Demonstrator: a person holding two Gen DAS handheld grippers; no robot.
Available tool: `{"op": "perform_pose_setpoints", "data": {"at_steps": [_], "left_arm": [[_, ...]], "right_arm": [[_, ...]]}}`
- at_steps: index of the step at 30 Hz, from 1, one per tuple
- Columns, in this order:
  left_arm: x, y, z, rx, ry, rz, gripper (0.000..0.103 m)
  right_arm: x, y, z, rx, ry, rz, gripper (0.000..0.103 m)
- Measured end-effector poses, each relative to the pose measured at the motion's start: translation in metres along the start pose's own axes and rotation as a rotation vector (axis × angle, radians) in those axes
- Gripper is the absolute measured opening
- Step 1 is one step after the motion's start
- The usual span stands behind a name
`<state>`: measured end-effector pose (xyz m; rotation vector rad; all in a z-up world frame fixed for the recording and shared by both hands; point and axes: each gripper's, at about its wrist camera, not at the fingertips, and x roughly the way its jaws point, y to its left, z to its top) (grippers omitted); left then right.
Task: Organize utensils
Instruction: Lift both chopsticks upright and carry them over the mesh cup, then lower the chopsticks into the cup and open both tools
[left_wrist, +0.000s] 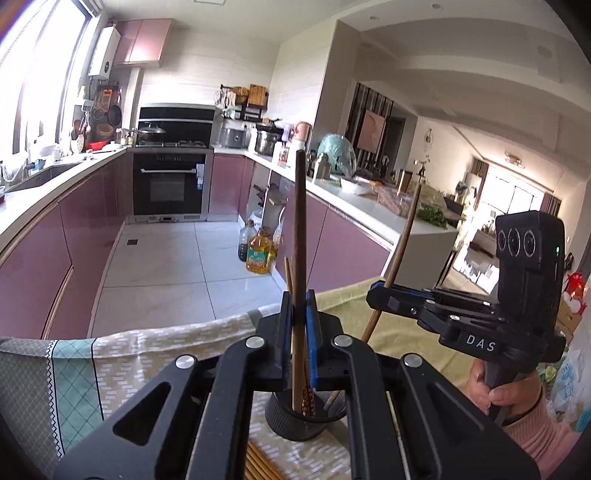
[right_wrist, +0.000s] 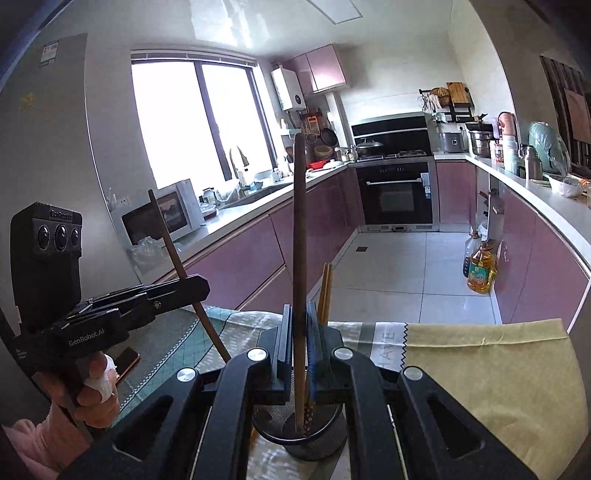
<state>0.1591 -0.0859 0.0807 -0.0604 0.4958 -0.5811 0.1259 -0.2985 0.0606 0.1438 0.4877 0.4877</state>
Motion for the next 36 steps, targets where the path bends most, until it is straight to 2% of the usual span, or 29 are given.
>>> {"op": "perform_pose_setpoints", "data": {"at_steps": [11, 18, 29, 32, 36], "left_arm": [[0.037, 0.003, -0.026, 0.045, 0.139, 0.035, 0.007], [0.045, 0.005, -0.024, 0.054, 0.159, 0.048, 0.008], [0.068, 0.012, -0.025, 0.030, 0.187, 0.073, 0.008], [0.068, 0.013, -0.028, 0.021, 0.187, 0.077, 0.012], [0.066, 0.015, -0.029, 0.011, 0.176, 0.088, 0.028]], "right_arm": [[0.023, -0.003, -0.014, 0.011, 0.117, -0.024, 0.006], [0.037, -0.010, -0.017, 0.036, 0.165, -0.039, 0.007], [0.051, -0.011, -0.013, 0.056, 0.171, -0.051, 0.008], [0.051, -0.011, -0.013, 0.057, 0.168, -0.049, 0.008], [0.050, -0.008, -0.014, 0.054, 0.161, -0.043, 0.008]]}}
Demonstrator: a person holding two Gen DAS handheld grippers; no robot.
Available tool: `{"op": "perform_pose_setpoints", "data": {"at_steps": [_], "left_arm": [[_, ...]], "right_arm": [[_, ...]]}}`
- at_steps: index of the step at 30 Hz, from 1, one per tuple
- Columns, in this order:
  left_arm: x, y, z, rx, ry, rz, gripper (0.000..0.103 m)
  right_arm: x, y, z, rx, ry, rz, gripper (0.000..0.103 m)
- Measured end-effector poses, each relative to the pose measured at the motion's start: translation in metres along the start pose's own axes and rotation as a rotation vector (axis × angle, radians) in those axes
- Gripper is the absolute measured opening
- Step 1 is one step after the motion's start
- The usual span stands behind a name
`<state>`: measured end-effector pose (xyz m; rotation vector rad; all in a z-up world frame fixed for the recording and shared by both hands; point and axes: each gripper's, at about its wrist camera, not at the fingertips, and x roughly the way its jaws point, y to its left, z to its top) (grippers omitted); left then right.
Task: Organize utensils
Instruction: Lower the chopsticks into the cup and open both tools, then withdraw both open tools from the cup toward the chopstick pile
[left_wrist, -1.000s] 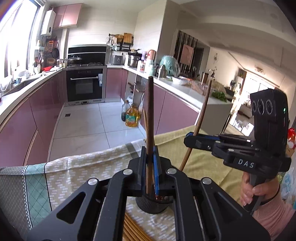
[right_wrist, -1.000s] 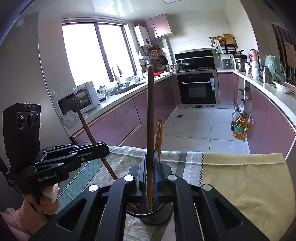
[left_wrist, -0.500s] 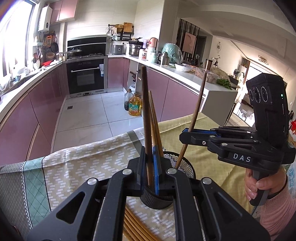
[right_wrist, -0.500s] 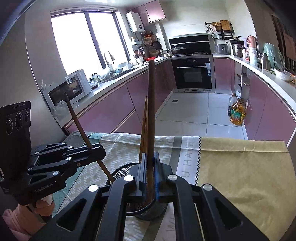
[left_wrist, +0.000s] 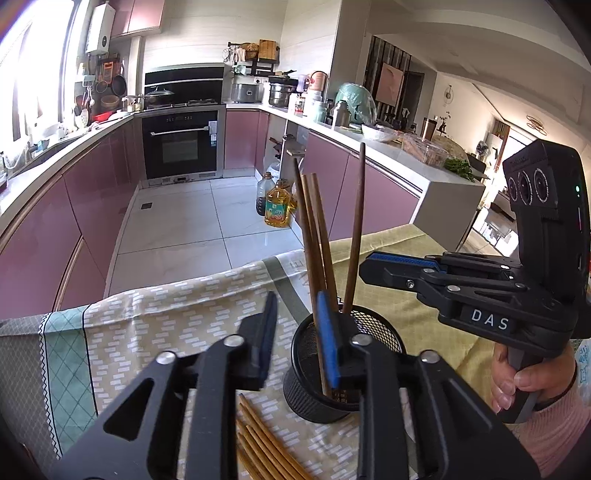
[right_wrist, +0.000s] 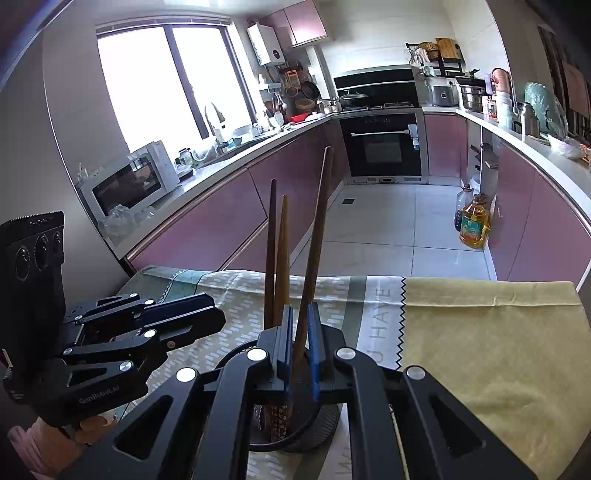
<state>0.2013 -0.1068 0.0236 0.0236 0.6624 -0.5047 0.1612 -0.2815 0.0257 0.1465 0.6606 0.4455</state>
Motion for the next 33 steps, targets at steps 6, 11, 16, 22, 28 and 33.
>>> {"op": "perform_pose_setpoints", "data": {"at_steps": [6, 11, 16, 22, 28, 33], "left_arm": [[-0.011, -0.002, -0.005, 0.015, -0.035, 0.037, 0.042], [-0.028, -0.007, -0.016, 0.037, -0.071, 0.075, 0.056], [-0.043, -0.009, -0.032, 0.047, -0.089, 0.107, 0.067], [-0.061, -0.006, -0.061, 0.039, -0.092, 0.152, 0.080], [-0.073, 0.006, -0.090, 0.030, -0.062, 0.211, 0.085], [-0.074, 0.023, -0.121, 0.009, 0.008, 0.231, 0.081]], "right_arm": [[-0.008, 0.005, -0.004, -0.018, -0.020, -0.004, 0.019], [-0.021, 0.015, -0.012, -0.045, -0.049, -0.008, 0.032], [-0.040, 0.031, -0.024, -0.099, -0.071, 0.003, 0.051], [-0.055, 0.049, -0.046, -0.143, -0.067, 0.044, 0.058], [-0.046, 0.061, -0.075, -0.161, -0.002, 0.077, 0.061], [-0.021, 0.063, -0.104, -0.131, 0.095, 0.096, 0.061]]}}
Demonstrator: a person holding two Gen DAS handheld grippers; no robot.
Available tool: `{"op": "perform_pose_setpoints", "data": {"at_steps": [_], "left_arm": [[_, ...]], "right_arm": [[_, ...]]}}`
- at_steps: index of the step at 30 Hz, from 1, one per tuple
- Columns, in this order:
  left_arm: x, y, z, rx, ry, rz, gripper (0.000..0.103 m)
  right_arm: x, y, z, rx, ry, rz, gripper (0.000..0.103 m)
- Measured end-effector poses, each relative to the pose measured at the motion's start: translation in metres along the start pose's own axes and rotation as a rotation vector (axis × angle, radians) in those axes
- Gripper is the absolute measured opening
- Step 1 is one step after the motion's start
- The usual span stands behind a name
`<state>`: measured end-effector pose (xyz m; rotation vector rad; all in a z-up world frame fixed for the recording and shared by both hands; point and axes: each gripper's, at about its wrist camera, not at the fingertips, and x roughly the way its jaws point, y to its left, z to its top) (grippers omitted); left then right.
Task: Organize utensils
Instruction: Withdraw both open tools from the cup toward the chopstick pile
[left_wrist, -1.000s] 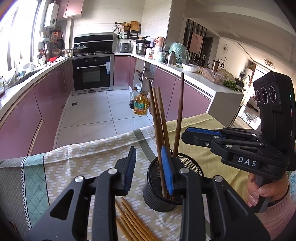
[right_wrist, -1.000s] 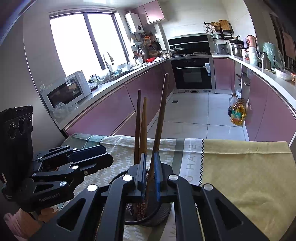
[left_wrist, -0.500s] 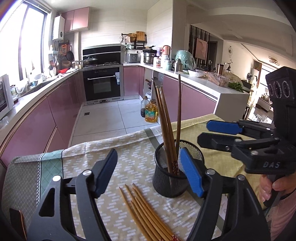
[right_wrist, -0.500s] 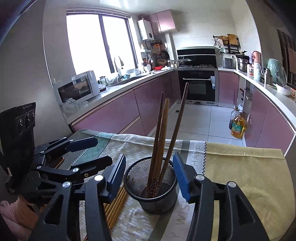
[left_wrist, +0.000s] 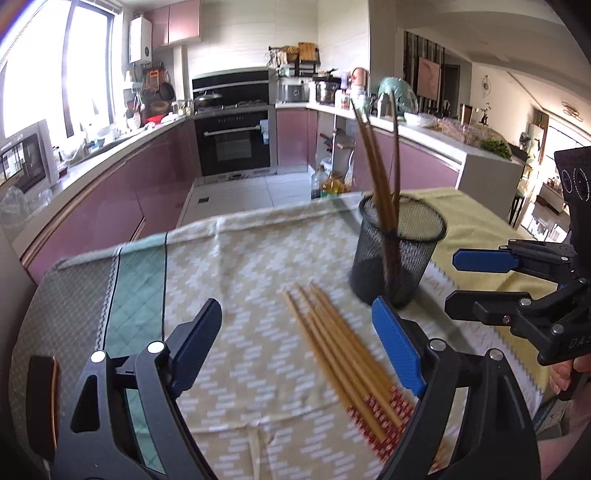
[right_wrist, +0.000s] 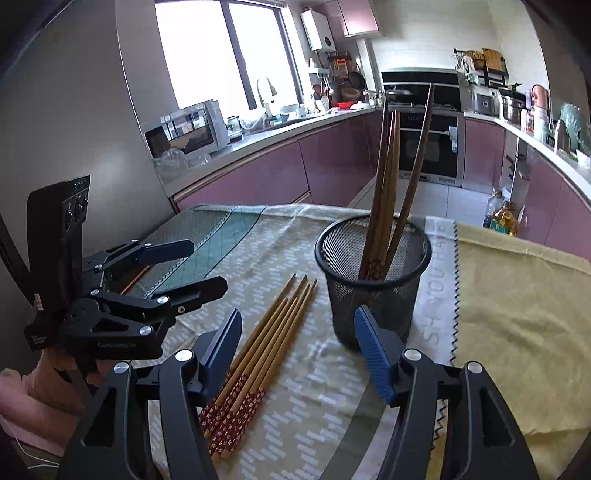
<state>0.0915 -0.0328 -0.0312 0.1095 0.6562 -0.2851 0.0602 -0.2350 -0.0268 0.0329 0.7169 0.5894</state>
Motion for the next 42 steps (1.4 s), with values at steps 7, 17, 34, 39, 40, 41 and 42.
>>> {"op": "perform_pose_setpoints", "data": {"at_steps": [7, 17, 34, 39, 40, 41, 42], "left_arm": [[0.018, 0.011, -0.039, -0.019, 0.116, 0.001, 0.076], [0.031, 0.005, -0.057, -0.029, 0.179, -0.006, 0.076], [0.039, -0.006, -0.056, 0.000, 0.204, 0.016, 0.076], [0.042, -0.007, -0.054, 0.005, 0.213, -0.002, 0.076], [0.043, -0.007, -0.055, 0.008, 0.215, -0.002, 0.076], [0.044, -0.007, -0.055, 0.008, 0.217, -0.004, 0.077], [0.045, -0.007, -0.054, 0.008, 0.220, -0.008, 0.076]], "right_arm": [[0.033, 0.010, -0.023, 0.009, 0.093, 0.001, 0.061], [0.048, 0.020, -0.034, -0.005, 0.133, -0.030, 0.061], [0.054, 0.017, -0.038, -0.005, 0.155, -0.094, 0.057], [0.057, 0.020, -0.037, -0.023, 0.160, -0.112, 0.056], [0.057, 0.019, -0.037, -0.023, 0.161, -0.114, 0.055], [0.057, 0.019, -0.037, -0.025, 0.163, -0.119, 0.054], [0.058, 0.019, -0.036, -0.028, 0.164, -0.124, 0.052]]}}
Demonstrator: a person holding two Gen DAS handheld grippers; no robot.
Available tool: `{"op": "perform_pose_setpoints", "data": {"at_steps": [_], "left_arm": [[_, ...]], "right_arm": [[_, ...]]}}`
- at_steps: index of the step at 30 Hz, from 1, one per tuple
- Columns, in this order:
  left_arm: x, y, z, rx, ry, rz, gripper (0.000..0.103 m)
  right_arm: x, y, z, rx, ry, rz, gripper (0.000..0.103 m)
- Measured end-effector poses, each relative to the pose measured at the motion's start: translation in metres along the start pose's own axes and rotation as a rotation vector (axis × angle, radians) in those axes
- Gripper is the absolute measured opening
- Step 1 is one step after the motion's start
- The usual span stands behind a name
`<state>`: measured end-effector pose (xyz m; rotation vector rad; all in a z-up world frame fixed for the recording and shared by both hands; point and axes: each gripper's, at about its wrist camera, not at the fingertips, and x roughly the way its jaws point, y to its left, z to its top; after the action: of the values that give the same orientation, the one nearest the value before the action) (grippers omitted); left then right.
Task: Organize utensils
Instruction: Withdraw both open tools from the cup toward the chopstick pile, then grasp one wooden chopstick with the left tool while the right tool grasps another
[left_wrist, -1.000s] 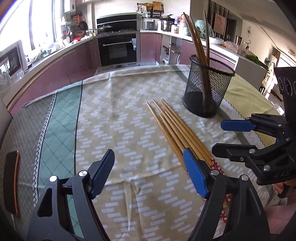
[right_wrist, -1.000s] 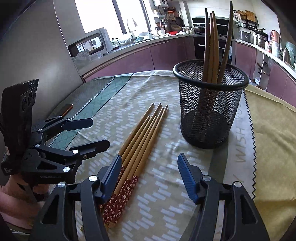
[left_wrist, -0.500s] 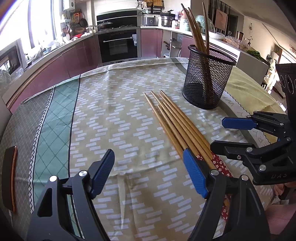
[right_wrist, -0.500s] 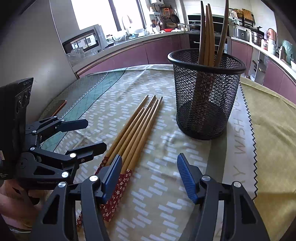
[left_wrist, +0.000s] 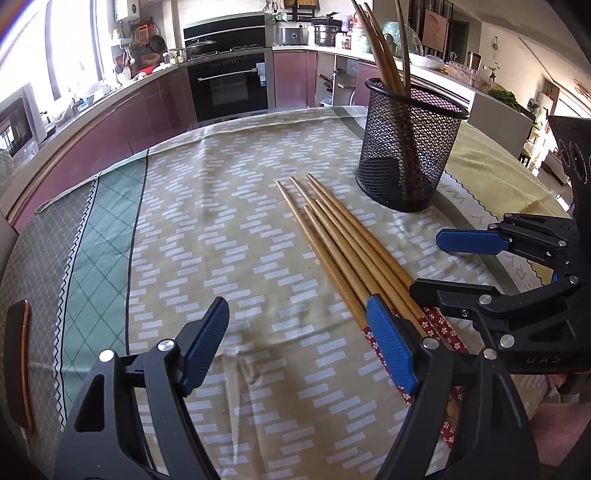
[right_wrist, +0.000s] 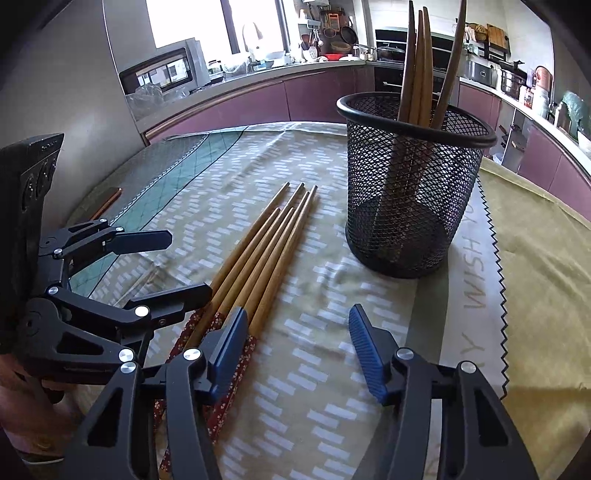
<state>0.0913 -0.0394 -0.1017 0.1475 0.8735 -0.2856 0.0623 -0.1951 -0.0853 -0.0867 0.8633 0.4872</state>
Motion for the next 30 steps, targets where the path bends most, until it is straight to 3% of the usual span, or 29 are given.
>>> {"op": "perform_pose_setpoints", "data": {"at_steps": [7, 13, 17, 27, 30], "left_arm": [[0.005, 0.001, 0.000, 0.007, 0.026, -0.010, 0.061], [0.006, 0.003, 0.002, 0.004, 0.026, -0.003, 0.055], [0.010, 0.002, 0.006, 0.004, 0.022, 0.000, 0.044], [0.016, -0.004, 0.014, -0.005, 0.015, -0.023, 0.015], [0.016, -0.003, 0.013, -0.024, 0.015, -0.033, 0.010]], "right_arm": [[0.000, -0.004, 0.001, 0.005, 0.008, -0.015, 0.041], [0.005, -0.002, 0.007, -0.013, 0.012, -0.032, 0.040], [0.013, 0.003, 0.015, -0.031, 0.015, -0.041, 0.039], [0.018, -0.003, 0.021, 0.009, 0.014, -0.008, 0.008], [0.016, -0.007, 0.019, 0.042, 0.011, 0.019, 0.006]]}}
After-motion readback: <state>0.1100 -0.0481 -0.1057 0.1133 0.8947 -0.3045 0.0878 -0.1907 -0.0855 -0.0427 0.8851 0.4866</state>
